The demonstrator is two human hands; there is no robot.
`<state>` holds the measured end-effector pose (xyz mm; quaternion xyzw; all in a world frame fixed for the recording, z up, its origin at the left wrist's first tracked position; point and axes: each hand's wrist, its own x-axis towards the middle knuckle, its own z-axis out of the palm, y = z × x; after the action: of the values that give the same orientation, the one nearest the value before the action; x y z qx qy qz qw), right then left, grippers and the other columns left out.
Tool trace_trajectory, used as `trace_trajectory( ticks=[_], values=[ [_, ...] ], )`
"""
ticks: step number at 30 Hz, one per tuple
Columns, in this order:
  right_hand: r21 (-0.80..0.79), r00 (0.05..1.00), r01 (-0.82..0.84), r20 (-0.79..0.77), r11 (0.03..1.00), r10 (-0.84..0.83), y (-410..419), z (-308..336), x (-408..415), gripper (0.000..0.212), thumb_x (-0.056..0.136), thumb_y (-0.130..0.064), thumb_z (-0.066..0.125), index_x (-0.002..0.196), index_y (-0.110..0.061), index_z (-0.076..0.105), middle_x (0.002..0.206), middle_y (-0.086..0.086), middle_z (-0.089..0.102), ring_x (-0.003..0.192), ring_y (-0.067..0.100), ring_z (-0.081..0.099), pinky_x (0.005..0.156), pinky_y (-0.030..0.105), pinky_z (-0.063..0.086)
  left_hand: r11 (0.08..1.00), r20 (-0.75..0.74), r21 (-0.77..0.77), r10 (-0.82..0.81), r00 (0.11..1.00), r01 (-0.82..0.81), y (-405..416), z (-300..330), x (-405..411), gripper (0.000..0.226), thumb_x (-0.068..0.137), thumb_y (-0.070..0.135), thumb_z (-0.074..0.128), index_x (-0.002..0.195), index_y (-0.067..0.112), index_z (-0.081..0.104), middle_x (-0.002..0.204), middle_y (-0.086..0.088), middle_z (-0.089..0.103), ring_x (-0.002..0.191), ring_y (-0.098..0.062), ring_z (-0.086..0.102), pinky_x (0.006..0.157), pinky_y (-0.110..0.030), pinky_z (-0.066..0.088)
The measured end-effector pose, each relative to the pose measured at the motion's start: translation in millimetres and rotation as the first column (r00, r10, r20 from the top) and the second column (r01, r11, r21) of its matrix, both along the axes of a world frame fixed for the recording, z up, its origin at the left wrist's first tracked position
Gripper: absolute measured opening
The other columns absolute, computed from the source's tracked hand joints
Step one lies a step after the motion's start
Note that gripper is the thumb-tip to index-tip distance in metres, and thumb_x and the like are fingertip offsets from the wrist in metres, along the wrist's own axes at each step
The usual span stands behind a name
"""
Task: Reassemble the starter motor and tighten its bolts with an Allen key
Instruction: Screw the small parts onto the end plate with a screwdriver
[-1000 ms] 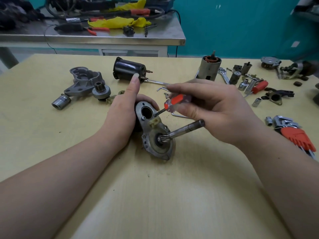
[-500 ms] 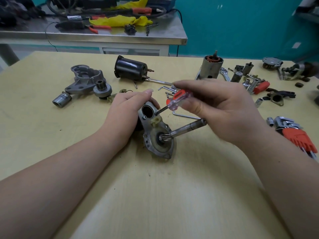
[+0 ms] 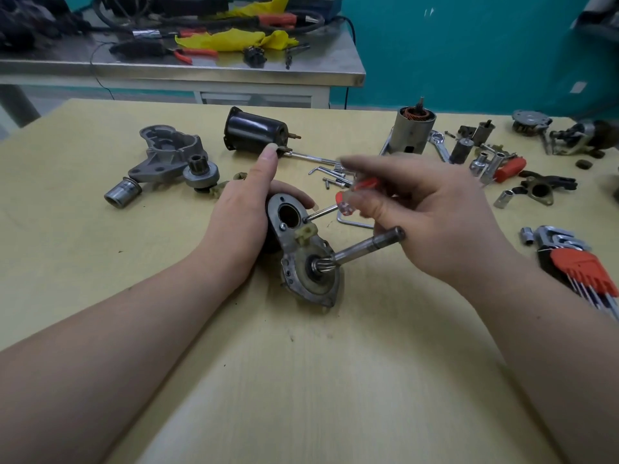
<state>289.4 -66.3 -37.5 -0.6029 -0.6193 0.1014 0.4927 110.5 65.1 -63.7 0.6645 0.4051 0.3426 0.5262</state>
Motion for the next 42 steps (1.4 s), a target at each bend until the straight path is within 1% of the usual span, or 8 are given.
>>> trace_trajectory(
  ticks=[4, 9, 14, 19, 22, 29, 33, 42],
  values=[
    [-0.005, 0.987, -0.1, -0.126, 0.995, 0.099, 0.8, -0.3, 1.2, 0.046, 0.093, -0.003, 0.078, 0.129, -0.03, 0.068, 0.114, -0.006, 0.078, 0.114, 0.017, 0.073, 0.1, 0.038, 0.06, 1.0, -0.001, 0.023, 0.008, 1.0, -0.008, -0.6, 0.3, 0.7, 0.081, 0.103, 0.078, 0.027, 0.077, 0.03, 0.087, 0.075, -0.002, 0.081, 0.07, -0.008, 0.076, 0.07, -0.027, 0.05],
    [0.043, 0.947, -0.149, -0.283, 0.988, 0.155, 1.2, 2.8, -1.4, 0.038, 0.088, 0.002, 0.079, 0.112, -0.027, 0.079, 0.111, 0.001, 0.078, 0.108, 0.018, 0.076, 0.095, 0.026, 0.06, 1.0, 0.028, 0.023, 0.002, 1.0, -0.003, 0.4, 0.3, 0.3, 0.081, 0.104, 0.077, 0.029, 0.076, 0.027, 0.087, 0.073, -0.004, 0.08, 0.066, -0.009, 0.076, 0.056, -0.013, 0.052],
    [0.172, 0.948, -0.065, -0.298, 0.983, 0.115, -3.0, 9.0, -3.1, 0.043, 0.091, 0.003, 0.076, 0.128, -0.018, 0.071, 0.114, 0.004, 0.078, 0.11, 0.019, 0.076, 0.098, 0.03, 0.06, 1.0, 0.008, 0.02, 0.011, 1.0, -0.011, 1.7, 0.6, 0.8, 0.082, 0.104, 0.077, 0.029, 0.075, 0.028, 0.087, 0.072, -0.003, 0.08, 0.068, -0.008, 0.076, 0.059, -0.014, 0.053],
    [0.235, 0.982, -0.085, -0.142, 0.968, 0.121, -10.1, 7.6, -20.5, 0.039, 0.092, -0.007, 0.079, 0.128, -0.019, 0.07, 0.118, 0.002, 0.077, 0.113, 0.023, 0.074, 0.098, 0.034, 0.061, 0.999, -0.001, 0.027, 0.047, 0.999, -0.047, 1.4, 1.8, 1.0, 0.078, 0.106, 0.075, 0.033, 0.074, 0.029, 0.086, 0.071, -0.005, 0.08, 0.066, -0.011, 0.075, 0.052, -0.011, 0.048],
    [0.242, 0.992, -0.087, -0.063, 0.966, 0.105, -8.8, 3.7, -26.9, 0.038, 0.092, -0.011, 0.079, 0.127, -0.022, 0.069, 0.12, -0.002, 0.076, 0.112, 0.02, 0.074, 0.096, 0.034, 0.062, 0.999, -0.028, 0.028, 0.039, 0.999, -0.039, 1.2, 2.1, 1.3, 0.079, 0.105, 0.076, 0.031, 0.077, 0.029, 0.087, 0.075, -0.004, 0.081, 0.074, -0.013, 0.077, 0.067, -0.025, 0.054],
    [0.207, 0.994, -0.064, -0.076, 0.976, 0.082, -4.8, -2.4, -24.2, 0.039, 0.092, -0.012, 0.08, 0.127, -0.026, 0.071, 0.119, -0.009, 0.076, 0.113, 0.02, 0.073, 0.095, 0.037, 0.062, 0.999, 0.011, 0.02, 0.036, 0.999, -0.037, -1.2, 3.7, 1.6, 0.076, 0.108, 0.072, 0.034, 0.074, 0.028, 0.086, 0.071, -0.007, 0.08, 0.071, -0.017, 0.077, 0.055, -0.014, 0.052],
    [0.214, 0.991, -0.079, -0.091, 0.974, 0.1, -2.8, -3.9, -25.6, 0.042, 0.092, -0.013, 0.08, 0.13, -0.027, 0.07, 0.12, -0.009, 0.076, 0.113, 0.019, 0.074, 0.095, 0.035, 0.062, 0.999, -0.009, 0.022, 0.035, 0.999, -0.035, -0.5, 3.9, 1.1, 0.076, 0.106, 0.075, 0.033, 0.076, 0.029, 0.087, 0.075, -0.008, 0.08, 0.076, -0.02, 0.078, 0.064, -0.028, 0.058],
    [0.215, 0.99, -0.084, -0.092, 0.973, 0.106, -2.2, -4.9, -26.3, 0.04, 0.092, -0.013, 0.08, 0.128, -0.025, 0.07, 0.12, -0.006, 0.076, 0.113, 0.022, 0.073, 0.096, 0.039, 0.062, 0.999, 0.007, 0.036, 0.03, 1.0, -0.03, -2.5, 4.2, 0.8, 0.077, 0.108, 0.073, 0.031, 0.075, 0.029, 0.086, 0.073, -0.005, 0.08, 0.073, -0.015, 0.077, 0.063, -0.021, 0.054]
  ],
)
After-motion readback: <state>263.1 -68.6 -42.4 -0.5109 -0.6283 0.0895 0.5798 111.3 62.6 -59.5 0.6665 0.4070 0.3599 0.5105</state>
